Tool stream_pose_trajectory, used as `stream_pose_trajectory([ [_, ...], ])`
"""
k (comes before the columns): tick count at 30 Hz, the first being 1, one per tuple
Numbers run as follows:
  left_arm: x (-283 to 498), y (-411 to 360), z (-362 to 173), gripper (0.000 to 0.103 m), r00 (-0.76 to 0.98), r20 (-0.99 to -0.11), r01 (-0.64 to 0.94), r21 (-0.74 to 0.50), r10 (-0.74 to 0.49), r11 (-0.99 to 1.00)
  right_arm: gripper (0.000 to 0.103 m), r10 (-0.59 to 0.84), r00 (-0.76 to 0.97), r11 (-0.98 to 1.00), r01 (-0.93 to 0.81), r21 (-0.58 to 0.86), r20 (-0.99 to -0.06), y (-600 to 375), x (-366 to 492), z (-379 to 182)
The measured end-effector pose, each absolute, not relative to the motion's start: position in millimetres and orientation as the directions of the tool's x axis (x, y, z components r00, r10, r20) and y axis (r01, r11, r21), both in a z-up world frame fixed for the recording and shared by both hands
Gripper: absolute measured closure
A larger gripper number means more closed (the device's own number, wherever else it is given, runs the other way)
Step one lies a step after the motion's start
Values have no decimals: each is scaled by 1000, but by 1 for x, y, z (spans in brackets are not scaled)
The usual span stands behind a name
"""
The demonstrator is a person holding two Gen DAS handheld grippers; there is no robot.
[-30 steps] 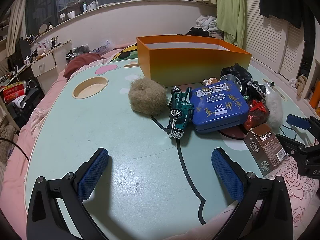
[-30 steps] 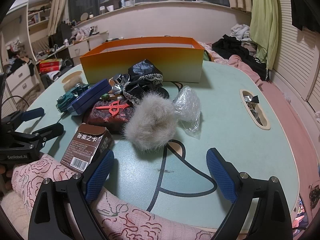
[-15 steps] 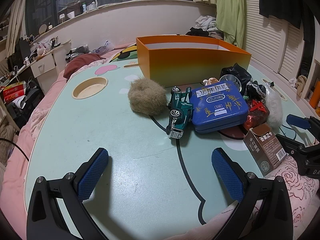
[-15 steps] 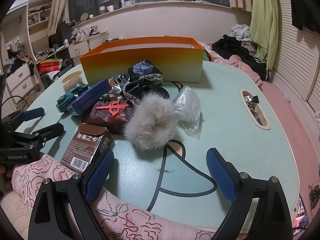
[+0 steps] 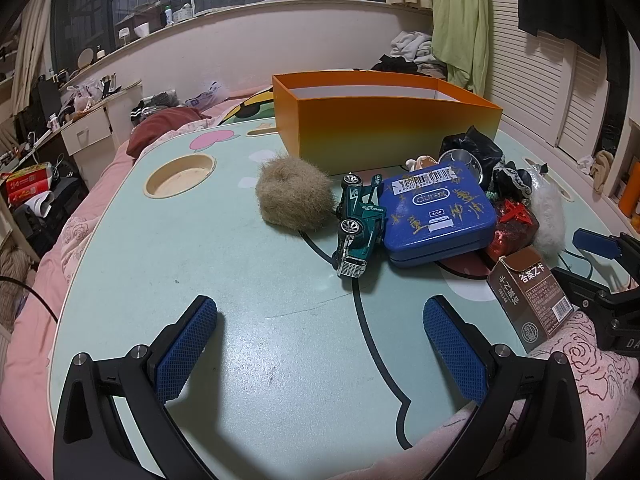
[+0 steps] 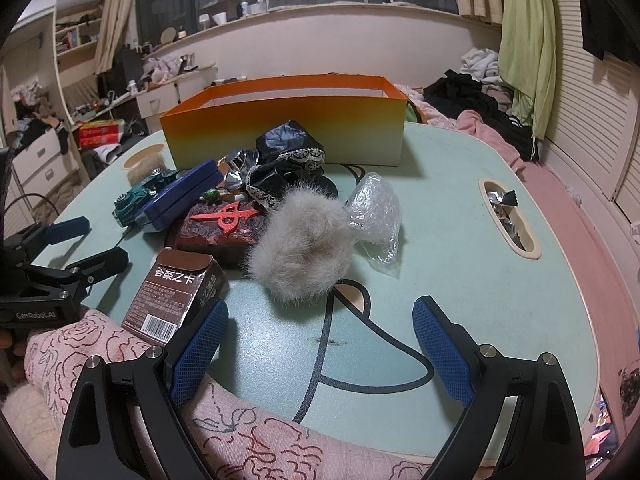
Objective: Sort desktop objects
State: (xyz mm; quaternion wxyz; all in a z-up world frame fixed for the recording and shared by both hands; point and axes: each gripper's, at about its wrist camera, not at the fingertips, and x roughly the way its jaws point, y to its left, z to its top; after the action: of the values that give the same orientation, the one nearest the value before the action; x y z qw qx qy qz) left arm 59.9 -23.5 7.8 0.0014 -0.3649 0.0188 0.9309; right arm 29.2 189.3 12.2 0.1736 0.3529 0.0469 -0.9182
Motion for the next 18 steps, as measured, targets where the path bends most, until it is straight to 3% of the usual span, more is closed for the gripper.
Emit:
stream_pose_trajectory([
  [10,60,-24,8,0,-734,-679,-16,34,-11,-999,9,-291,-692,-935,351,45,-661,191,29,12],
  [15,61,-24,8,0,-734,-679,-16,34,-11,-999,10,-371,-698,-918,377,126,-612,202,34,21],
  [18,61,-24,8,0,-734,-679,-16,33,-11,-999,19,-408,-722,-900,422,111,-560,196,47,34],
])
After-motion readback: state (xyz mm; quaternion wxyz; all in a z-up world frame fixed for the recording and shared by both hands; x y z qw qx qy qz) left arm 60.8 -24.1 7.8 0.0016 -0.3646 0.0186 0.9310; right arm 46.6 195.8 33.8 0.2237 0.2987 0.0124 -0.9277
